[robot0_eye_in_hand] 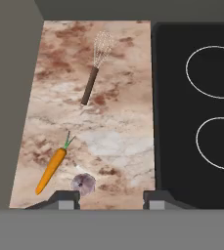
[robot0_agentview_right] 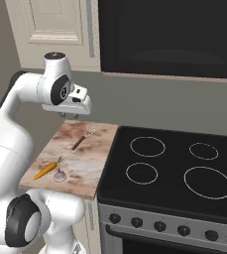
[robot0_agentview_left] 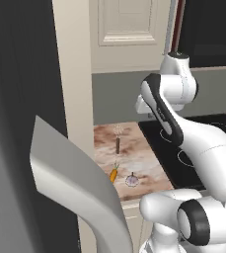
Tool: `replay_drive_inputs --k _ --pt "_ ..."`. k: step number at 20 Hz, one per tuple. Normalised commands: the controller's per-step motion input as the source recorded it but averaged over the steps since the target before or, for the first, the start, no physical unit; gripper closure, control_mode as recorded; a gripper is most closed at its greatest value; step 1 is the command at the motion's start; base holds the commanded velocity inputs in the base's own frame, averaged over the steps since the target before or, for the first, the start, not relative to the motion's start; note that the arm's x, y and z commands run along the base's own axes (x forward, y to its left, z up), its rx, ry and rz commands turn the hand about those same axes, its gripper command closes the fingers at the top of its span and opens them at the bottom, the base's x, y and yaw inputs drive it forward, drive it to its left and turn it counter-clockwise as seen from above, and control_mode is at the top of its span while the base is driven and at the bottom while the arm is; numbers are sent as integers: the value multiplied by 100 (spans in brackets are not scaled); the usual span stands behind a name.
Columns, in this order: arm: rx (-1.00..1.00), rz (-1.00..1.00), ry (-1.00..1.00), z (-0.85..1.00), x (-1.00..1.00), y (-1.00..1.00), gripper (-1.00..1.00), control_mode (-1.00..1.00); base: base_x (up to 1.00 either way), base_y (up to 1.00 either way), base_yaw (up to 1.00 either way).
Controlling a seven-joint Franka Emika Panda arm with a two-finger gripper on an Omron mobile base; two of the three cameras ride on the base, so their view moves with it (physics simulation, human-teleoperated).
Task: Place the garlic and carrot inside the fridge drawer. Close the drawer after placing the vegetables.
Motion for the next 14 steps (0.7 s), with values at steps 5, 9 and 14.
replay_drive_inputs --k 5,9,14 --pt "0 0 0 -6 -4 0 -100 -100 0 0 0" --pt "-18 0 0 -77 -3 83 -100 -100 0 0 0" --pt "-8 6 8 -70 -29 41 -100 -100 0 0 0"
